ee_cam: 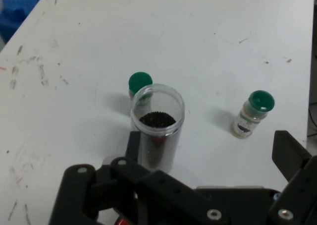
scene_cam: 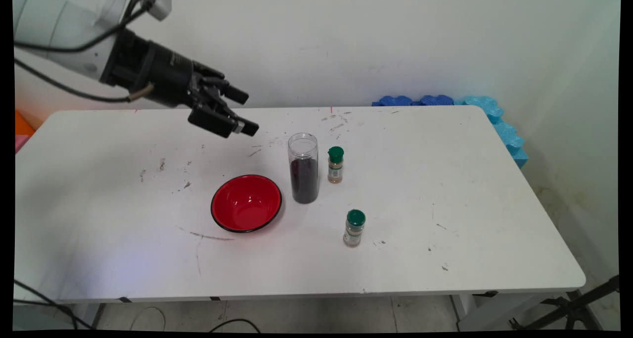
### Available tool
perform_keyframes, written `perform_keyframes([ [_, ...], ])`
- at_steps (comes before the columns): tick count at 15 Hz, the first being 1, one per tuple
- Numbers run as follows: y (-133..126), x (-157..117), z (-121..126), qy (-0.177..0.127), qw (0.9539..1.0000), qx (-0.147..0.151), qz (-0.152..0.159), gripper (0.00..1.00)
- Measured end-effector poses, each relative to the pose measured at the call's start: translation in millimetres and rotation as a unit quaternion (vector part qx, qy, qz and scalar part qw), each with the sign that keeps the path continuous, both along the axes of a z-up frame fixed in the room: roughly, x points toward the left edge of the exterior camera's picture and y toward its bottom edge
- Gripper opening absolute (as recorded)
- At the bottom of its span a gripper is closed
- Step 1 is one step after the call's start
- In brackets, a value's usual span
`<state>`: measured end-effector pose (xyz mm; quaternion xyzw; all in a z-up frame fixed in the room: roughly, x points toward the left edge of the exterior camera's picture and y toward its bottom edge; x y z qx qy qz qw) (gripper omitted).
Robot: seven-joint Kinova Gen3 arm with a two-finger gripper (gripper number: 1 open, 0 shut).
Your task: Pick up the black seasoning powder from the table
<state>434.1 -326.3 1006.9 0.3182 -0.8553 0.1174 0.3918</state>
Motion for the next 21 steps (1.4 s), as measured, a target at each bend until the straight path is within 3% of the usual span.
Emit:
perform_keyframes([
  [6,11,10,-36,0.006,0.9992,0.003,0.040,1.00],
  [13,3,5,-73,0.001,0.9964,-0.014,0.084,1.00],
  [21,-12,-14,-111,-0.005,0.9950,-0.017,0.098,1.00],
])
